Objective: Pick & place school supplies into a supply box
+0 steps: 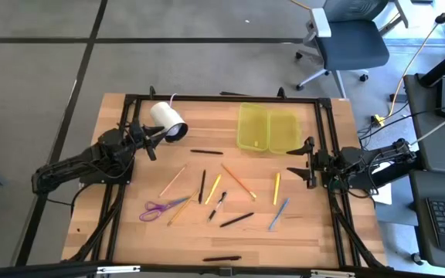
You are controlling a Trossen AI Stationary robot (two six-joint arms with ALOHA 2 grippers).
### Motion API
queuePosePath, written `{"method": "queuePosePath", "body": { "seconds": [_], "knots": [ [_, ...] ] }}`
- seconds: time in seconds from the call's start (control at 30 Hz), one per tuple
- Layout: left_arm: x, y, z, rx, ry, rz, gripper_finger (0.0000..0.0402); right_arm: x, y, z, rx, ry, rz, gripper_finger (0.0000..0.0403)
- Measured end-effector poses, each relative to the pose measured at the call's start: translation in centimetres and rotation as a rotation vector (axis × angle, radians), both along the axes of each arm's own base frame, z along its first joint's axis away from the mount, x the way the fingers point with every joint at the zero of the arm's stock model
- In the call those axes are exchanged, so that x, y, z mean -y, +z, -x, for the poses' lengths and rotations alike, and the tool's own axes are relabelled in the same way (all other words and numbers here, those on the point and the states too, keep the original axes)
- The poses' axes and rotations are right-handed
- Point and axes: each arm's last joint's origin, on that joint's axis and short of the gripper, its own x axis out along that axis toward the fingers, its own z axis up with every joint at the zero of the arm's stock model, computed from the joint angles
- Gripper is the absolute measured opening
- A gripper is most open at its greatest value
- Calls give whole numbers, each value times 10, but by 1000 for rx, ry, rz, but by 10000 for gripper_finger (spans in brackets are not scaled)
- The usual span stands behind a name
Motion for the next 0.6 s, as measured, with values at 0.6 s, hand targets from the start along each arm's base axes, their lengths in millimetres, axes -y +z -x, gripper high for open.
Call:
{"method": "queuePosePath", "body": {
  "seconds": [0.6],
  "knots": [
    [0, 0, 0, 0, 0, 0, 128, 0, 1, 0, 21, 24, -313, 283]
  ]
}}
